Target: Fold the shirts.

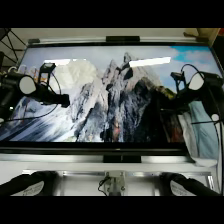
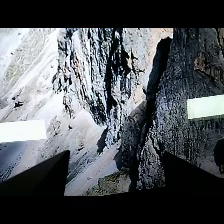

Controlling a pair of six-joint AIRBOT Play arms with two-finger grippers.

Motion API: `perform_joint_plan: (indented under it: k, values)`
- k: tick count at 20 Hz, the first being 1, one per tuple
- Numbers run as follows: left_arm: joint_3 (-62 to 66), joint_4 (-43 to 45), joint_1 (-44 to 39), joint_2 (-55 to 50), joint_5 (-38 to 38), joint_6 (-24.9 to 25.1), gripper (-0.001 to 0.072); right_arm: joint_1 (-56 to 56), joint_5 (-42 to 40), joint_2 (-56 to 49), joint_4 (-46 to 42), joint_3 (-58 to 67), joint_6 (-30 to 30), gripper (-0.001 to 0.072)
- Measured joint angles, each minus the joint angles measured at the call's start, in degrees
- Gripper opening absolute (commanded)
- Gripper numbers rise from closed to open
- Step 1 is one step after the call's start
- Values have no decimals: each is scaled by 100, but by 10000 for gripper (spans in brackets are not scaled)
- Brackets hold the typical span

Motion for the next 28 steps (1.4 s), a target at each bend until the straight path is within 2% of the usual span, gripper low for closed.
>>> perform_joint_plan:
  k: [14, 18, 21, 24, 26, 28]
  values:
    - [0, 2, 0, 0, 0, 0, 713, 0, -11, 0, 0, 0, 2, 621]
    - [0, -37, 0, 0, 61, 0, 713, 0, -363, 0, 26, 0, 26, 621]
    - [0, -245, -2, -9, 431, -2, 712, 0, -610, 0, 39, 0, 35, 621]
    - [7, -444, 15, -160, 1158, -46, 712, 0, -804, 0, 42, 0, 46, 621]
    - [186, -494, 201, -525, 1753, -315, 711, 0, -944, 0, 59, 0, 46, 621]
    - [691, -494, 584, -1198, 2002, -612, 712, 0, -1056, 0, 149, 0, 46, 621]
